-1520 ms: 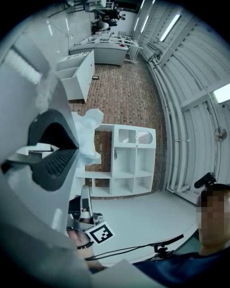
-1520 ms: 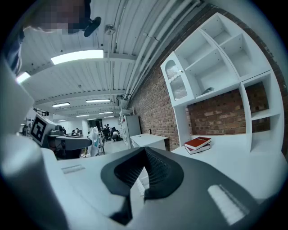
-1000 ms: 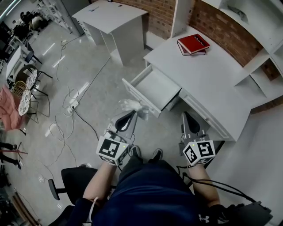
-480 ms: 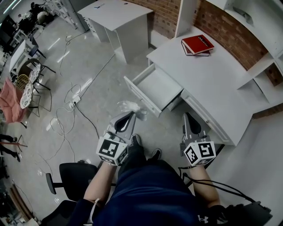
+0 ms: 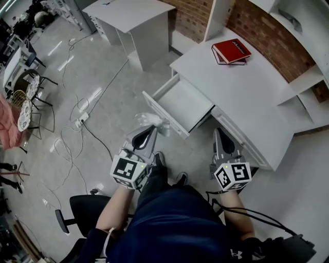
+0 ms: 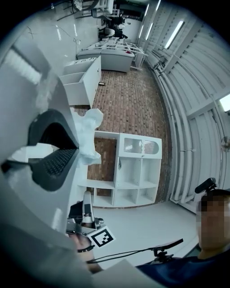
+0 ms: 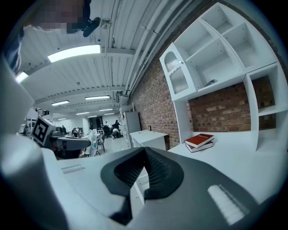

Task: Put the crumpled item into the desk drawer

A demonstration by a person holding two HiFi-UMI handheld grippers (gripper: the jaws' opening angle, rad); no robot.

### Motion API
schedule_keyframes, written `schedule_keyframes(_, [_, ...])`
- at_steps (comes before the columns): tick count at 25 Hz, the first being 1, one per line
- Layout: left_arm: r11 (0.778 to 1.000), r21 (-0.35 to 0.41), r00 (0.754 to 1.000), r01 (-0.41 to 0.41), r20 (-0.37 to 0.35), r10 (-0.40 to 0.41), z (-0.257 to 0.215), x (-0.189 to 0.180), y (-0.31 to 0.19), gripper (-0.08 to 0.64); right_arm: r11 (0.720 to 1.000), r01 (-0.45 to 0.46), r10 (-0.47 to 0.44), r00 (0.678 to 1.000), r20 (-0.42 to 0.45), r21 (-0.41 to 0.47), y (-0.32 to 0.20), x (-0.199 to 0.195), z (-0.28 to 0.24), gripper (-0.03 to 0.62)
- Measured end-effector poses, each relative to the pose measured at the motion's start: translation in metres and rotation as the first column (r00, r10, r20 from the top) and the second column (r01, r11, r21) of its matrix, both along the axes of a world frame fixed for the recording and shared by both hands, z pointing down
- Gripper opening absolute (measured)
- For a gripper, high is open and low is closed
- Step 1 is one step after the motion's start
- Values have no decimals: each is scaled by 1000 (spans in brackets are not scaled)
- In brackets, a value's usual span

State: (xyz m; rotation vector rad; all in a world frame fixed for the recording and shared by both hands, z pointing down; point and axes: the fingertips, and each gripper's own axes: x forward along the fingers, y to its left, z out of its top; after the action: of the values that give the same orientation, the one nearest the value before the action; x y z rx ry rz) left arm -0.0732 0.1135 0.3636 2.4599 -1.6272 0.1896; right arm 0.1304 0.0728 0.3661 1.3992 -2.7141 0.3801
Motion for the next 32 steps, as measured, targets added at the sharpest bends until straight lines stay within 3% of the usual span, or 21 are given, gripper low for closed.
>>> schedule_keyframes(18, [991,1,990,-134,-52,134,21,-70,-95,3,993,-113,112,992,-63,-17,-70,-67,1,2])
schedule_keyframes(32, [971,-93,975,-221,-57,217,59,-40,-153,3,987,-133,127,989,-76,-87,-107,-60,27,2])
